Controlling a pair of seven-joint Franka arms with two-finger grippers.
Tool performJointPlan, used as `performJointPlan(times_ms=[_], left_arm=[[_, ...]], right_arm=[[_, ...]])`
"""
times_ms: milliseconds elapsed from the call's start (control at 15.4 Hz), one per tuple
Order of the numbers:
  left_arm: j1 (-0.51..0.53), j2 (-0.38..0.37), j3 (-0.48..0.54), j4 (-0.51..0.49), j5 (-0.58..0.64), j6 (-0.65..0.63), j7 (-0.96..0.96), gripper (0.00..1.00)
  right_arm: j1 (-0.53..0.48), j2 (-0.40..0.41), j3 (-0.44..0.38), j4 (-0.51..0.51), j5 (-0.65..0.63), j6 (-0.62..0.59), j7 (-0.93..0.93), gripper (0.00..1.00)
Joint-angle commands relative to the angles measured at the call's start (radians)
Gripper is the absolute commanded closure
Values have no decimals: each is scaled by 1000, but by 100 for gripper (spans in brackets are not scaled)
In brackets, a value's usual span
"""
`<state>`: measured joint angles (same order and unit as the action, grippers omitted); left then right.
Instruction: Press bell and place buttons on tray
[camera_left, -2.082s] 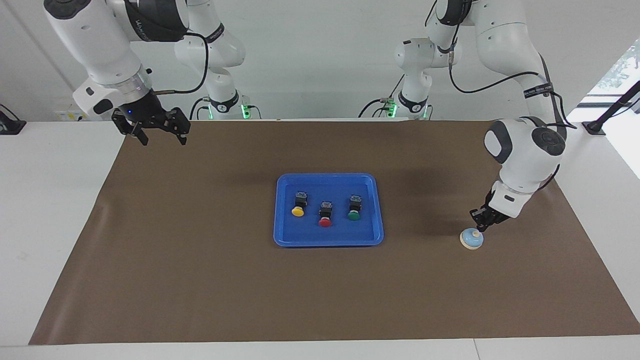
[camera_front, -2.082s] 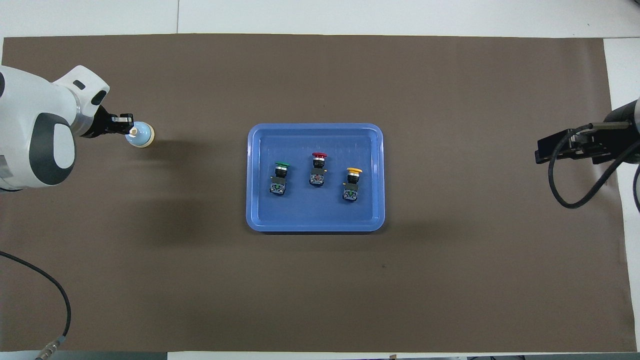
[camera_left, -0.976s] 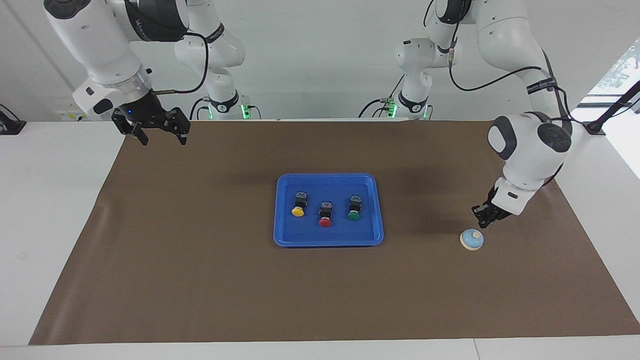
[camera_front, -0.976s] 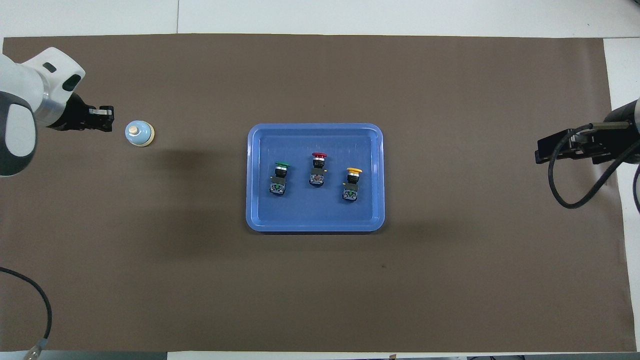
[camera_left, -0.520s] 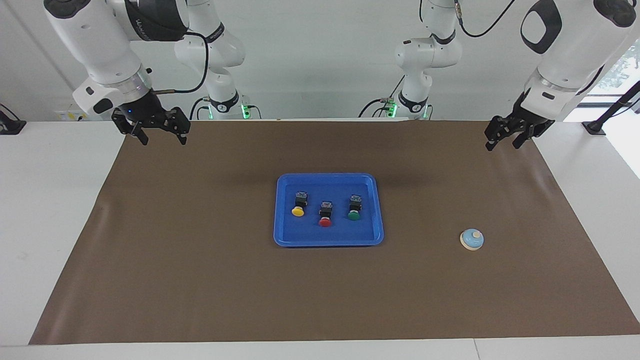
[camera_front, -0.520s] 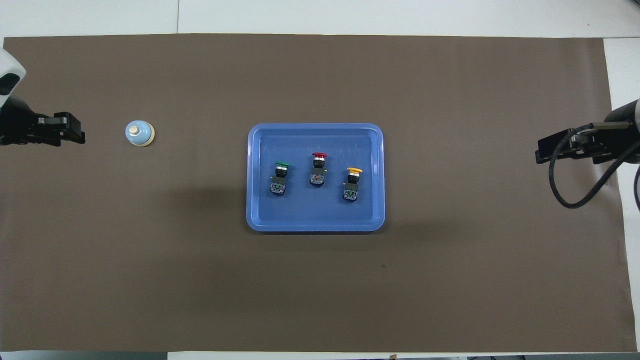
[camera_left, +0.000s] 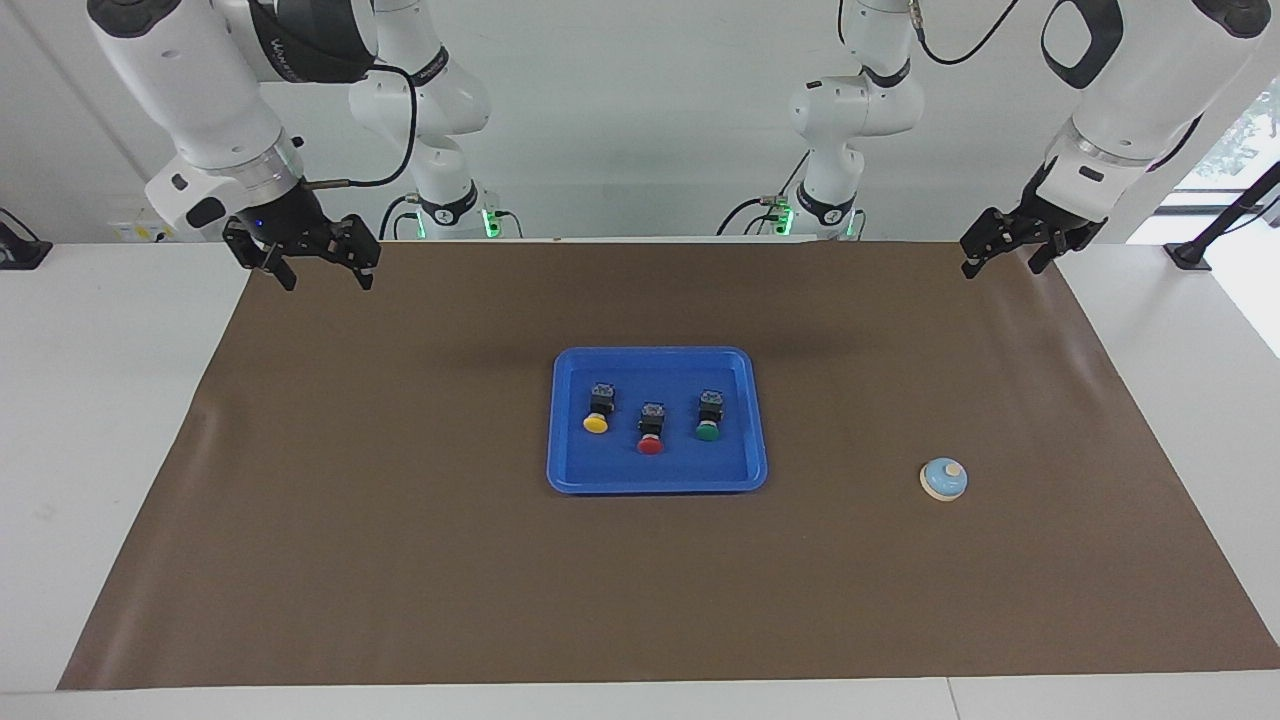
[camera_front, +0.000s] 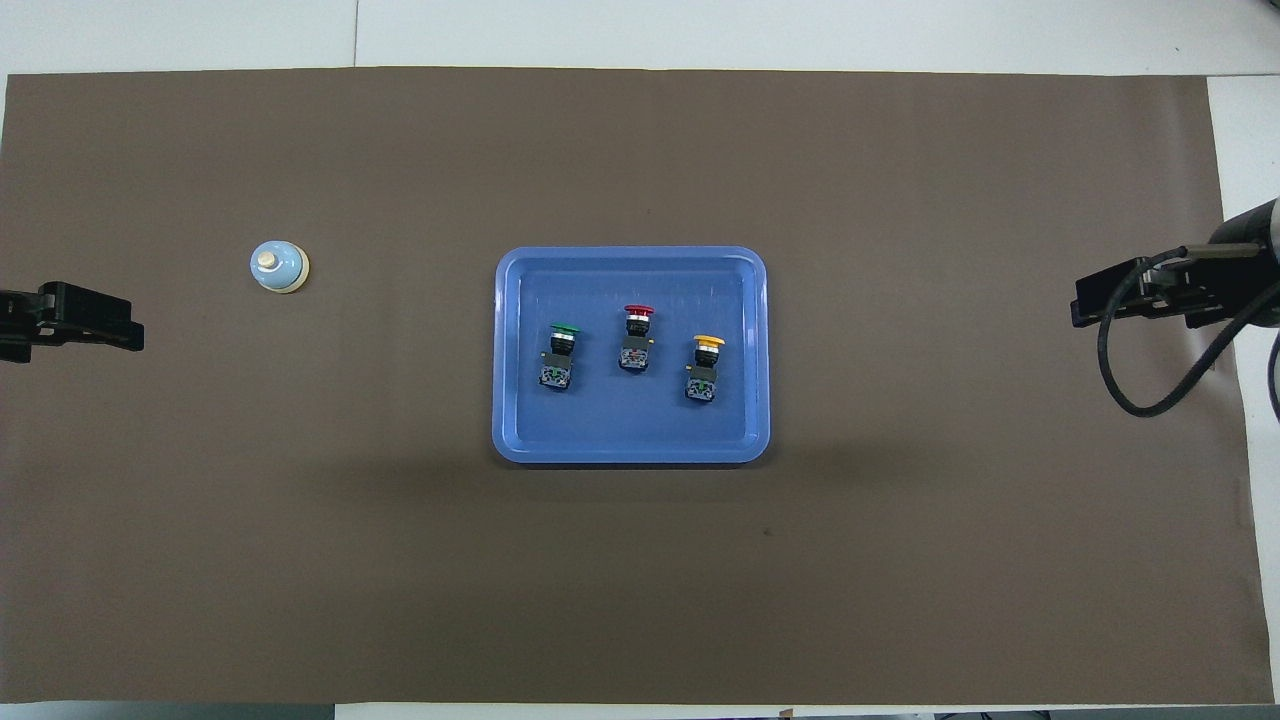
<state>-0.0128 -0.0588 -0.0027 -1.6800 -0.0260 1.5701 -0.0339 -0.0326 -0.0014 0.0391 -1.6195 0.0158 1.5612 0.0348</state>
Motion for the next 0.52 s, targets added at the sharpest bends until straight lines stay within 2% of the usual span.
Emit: performJointPlan(times_ms=[0, 455], left_arm=[[-9, 14, 7, 22, -11, -19, 9, 0], [-7, 13, 7, 19, -11, -21, 12, 0]], right_arm=[[-18, -19, 8, -16, 18, -9, -23, 0], [-20, -19, 8, -16, 18, -9, -24, 0]])
